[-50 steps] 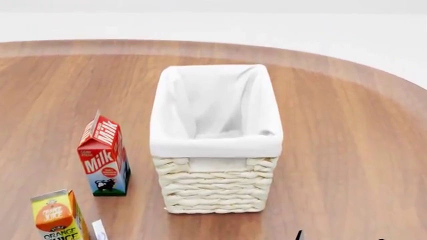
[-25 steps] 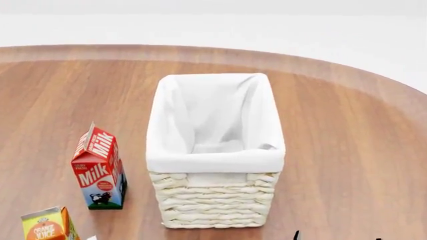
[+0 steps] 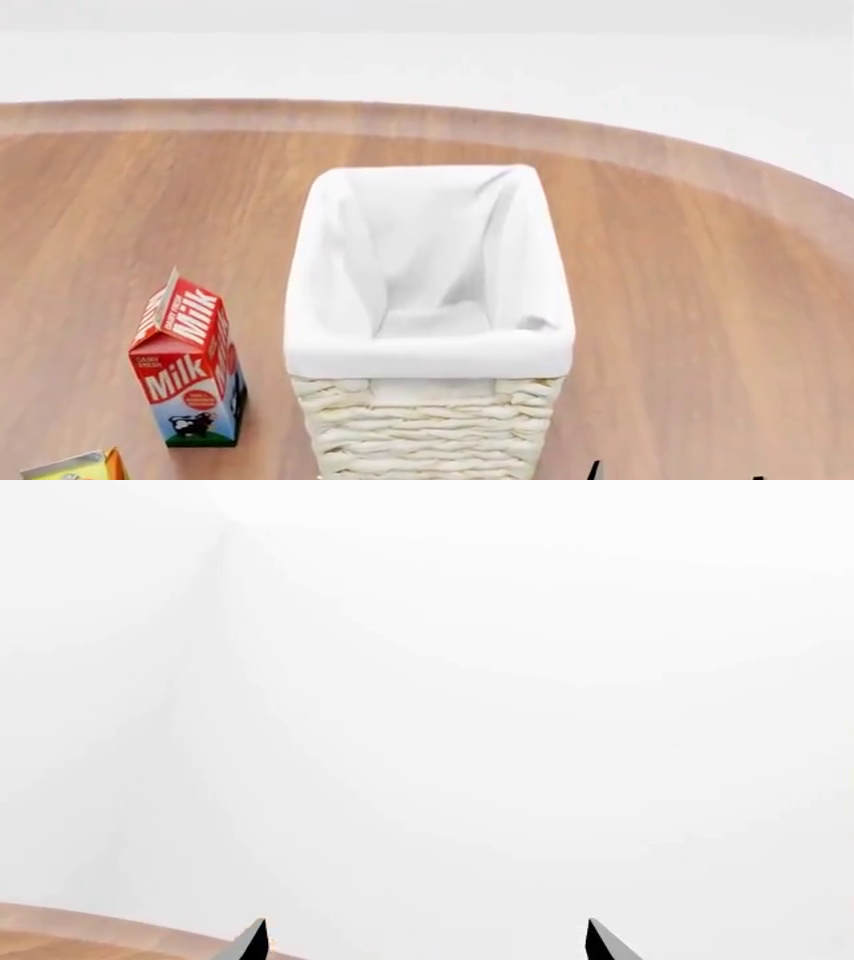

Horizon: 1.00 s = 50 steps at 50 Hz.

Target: Pick up the alphabet soup, and put it in the basket.

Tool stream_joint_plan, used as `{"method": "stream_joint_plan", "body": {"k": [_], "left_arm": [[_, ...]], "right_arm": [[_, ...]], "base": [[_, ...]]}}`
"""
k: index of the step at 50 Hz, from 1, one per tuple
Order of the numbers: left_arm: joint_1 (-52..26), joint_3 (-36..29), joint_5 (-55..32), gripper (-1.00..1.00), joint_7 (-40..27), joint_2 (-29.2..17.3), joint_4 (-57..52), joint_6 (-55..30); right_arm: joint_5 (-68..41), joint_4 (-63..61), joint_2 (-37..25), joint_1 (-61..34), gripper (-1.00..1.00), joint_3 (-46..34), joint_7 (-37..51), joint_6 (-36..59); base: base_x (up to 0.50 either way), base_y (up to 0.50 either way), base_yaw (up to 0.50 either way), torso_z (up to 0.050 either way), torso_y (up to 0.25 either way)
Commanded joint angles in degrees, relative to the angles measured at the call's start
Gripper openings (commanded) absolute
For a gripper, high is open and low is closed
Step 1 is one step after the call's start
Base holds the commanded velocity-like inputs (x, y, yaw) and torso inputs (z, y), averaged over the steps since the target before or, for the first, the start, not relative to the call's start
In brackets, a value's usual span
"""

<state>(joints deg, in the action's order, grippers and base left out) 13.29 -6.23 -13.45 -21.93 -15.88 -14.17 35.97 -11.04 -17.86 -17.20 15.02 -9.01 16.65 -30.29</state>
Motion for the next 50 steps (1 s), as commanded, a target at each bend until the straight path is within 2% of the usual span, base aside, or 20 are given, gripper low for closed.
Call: {"method": "stream_joint_plan", "body": {"k": [1,32,40,50], "left_arm": [[0.1,-0.1,0.0,1.00,-0.2,-0.2,0.0,0.2],[0.0,-0.4,-0.1,1.00,-0.8,-0.7,-0.1,-0.1],[-0.5,-0.6,0.2,1.00,-1.0,-0.6,0.3,-0.7],[-1.2,-1.1,1.1,1.00,-1.2,-0.5,1.0,-1.3]], "right_arm": [[0.1,0.2,-0.1,0.0,1.00,-0.1,0.3,-0.2],[-0.8,0.2,-1.0,-0.3,1.00,-0.6,0.5,0.1],[-3.2,-0.1,-4.3,-0.1,1.00,-1.1,-1.9,2.0],[-13.7,-0.4,-11.4,-0.5,1.00,-3.2,-9.8,4.1]], "base": [[0.11,0.00,0.00,0.000,0.000],[0.04,0.00,0.00,0.000,0.000],[0.00,0.00,0.00,0.000,0.000],[0.00,0.00,0.00,0.000,0.000]]}}
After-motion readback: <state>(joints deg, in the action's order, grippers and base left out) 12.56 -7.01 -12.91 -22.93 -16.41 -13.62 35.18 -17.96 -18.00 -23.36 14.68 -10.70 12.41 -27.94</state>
